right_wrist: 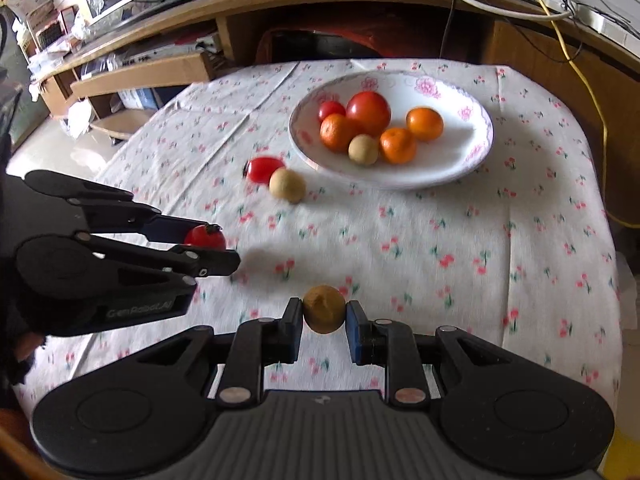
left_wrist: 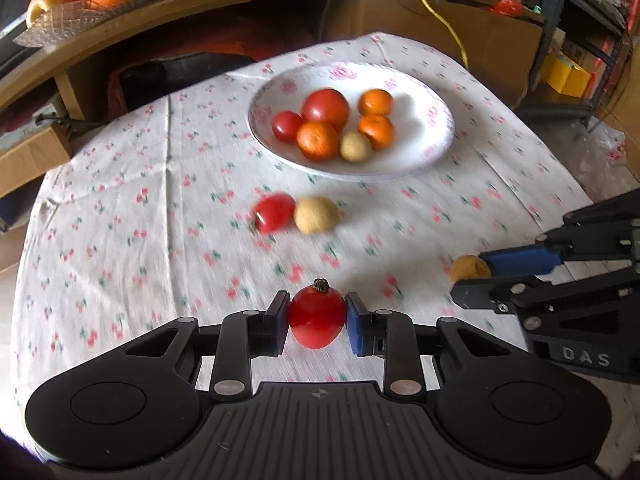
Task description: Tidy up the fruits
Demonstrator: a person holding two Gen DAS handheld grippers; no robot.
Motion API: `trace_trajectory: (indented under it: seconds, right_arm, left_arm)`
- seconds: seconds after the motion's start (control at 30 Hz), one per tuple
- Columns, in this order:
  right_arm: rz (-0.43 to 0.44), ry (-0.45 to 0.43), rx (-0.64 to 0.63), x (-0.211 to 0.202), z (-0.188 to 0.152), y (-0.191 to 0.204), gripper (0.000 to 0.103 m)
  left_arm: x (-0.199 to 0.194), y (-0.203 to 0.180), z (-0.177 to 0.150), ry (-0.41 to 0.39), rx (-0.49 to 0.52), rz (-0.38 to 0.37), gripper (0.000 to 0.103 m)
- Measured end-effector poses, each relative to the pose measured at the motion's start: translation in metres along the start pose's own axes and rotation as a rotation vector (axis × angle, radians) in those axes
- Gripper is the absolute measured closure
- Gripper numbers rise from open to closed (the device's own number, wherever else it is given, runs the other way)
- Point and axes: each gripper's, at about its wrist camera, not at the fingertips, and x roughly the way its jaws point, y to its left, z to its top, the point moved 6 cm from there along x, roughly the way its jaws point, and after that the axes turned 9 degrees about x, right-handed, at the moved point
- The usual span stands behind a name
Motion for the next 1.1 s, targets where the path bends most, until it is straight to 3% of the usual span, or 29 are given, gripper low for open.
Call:
trace_trajectory:
  seconds: [0.23, 0.37, 0.57, 1.1]
  right_arm:
    - [-0.019, 0.012, -0.048, 0.006, -0.011, 0.005, 0.078]
    - [-0.015, -0.002, -0.063, 0.01, -0.01, 0.005, 0.078]
    - [-0.008, -0.001, -0.065, 0.014, -0.004, 0.005, 0.076]
    - [0.006, 0.007, -0.062, 0.014, -0.005, 0.004, 0.075]
  left_arm:
    - [0.0, -0.014, -0.018, 0.028, 0.038, -0.005, 0.065]
    - [0.0, -0.014, -0.018, 0.013, 0.051, -0.009, 0.057]
    - [0.002, -0.006, -0.022, 0.009, 0.037, 0.006, 0.036]
    - [0.012, 0.0, -0.014, 0.025, 0.011, -0.011, 0.031]
